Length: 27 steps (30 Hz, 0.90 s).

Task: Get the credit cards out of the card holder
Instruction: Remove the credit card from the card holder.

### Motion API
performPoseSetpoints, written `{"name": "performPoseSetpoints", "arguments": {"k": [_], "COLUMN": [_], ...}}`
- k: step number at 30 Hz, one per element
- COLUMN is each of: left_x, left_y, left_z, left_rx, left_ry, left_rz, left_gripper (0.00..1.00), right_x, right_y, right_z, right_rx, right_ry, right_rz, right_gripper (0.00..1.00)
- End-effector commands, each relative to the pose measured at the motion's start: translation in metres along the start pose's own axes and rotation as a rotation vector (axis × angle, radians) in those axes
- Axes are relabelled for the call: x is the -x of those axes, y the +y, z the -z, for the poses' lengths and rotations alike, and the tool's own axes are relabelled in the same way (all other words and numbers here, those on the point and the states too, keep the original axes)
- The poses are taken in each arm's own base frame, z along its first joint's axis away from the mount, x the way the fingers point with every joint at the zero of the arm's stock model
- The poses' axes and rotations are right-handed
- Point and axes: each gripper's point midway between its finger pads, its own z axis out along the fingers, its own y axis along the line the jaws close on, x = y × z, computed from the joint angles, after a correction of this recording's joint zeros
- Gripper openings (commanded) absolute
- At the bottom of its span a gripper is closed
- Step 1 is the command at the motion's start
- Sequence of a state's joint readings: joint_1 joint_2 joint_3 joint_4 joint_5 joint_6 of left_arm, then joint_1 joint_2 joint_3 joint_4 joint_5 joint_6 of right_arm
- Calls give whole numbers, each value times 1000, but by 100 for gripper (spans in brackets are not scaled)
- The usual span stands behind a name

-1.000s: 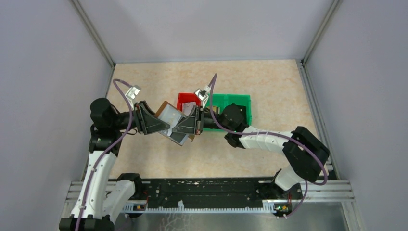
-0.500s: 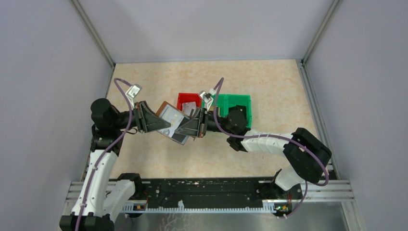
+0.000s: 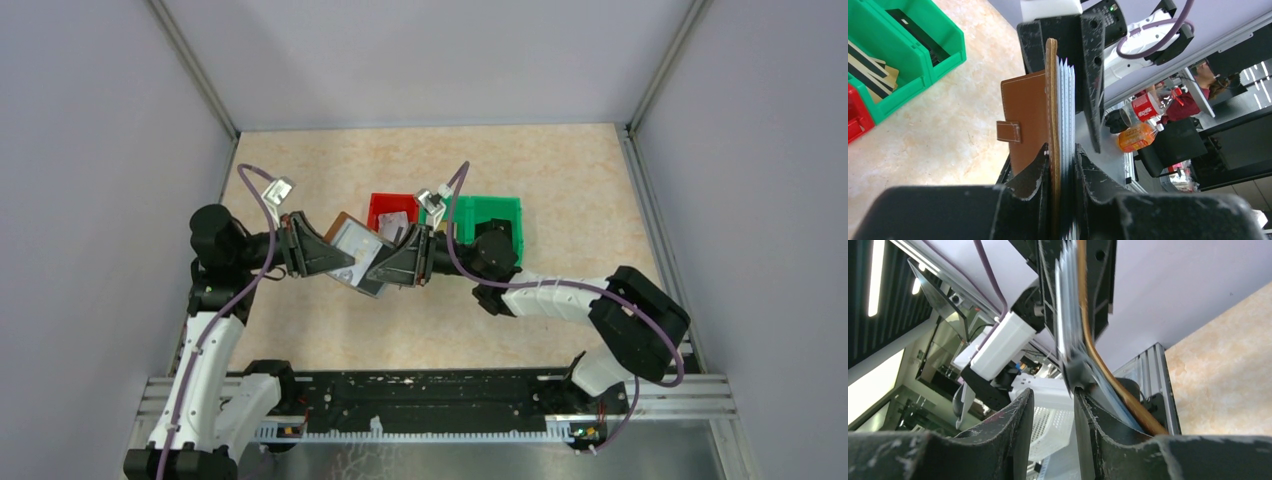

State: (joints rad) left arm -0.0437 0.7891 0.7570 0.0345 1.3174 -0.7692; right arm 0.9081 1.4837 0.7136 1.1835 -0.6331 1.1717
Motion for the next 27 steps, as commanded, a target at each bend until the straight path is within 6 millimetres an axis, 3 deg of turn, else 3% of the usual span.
{"name": "performPoseSetpoints", "arguments": {"k": [1,8,15,19,21,27], "left_x": [-4,-6,-7,-6,-4,2], "left_y": [-11,-16,-21,-25,-26,-24], "left_z": [2,3,4,4,4,2], "left_rx": [-17,-33,-50,-60,-62,-61], "left_ry": [27,37,49,53,49,19], "left_rz": [-58,-87,-104,-103,-96,-48], "left_gripper": [12,13,19,37,41,34], "right_x": [21,22,24,22,19,11], "right_y": [25,19,18,16,13,8], "right_z": [-14,-21,-24,-22,-20,-10], "right_rx": [85,88,107,102,91,59], "right_ry": [-39,-24,-37,-40,-35,-31], "right_rz": [51,24,-5,-9,-2,20], "right_gripper": [35,33,0,0,0,0]}}
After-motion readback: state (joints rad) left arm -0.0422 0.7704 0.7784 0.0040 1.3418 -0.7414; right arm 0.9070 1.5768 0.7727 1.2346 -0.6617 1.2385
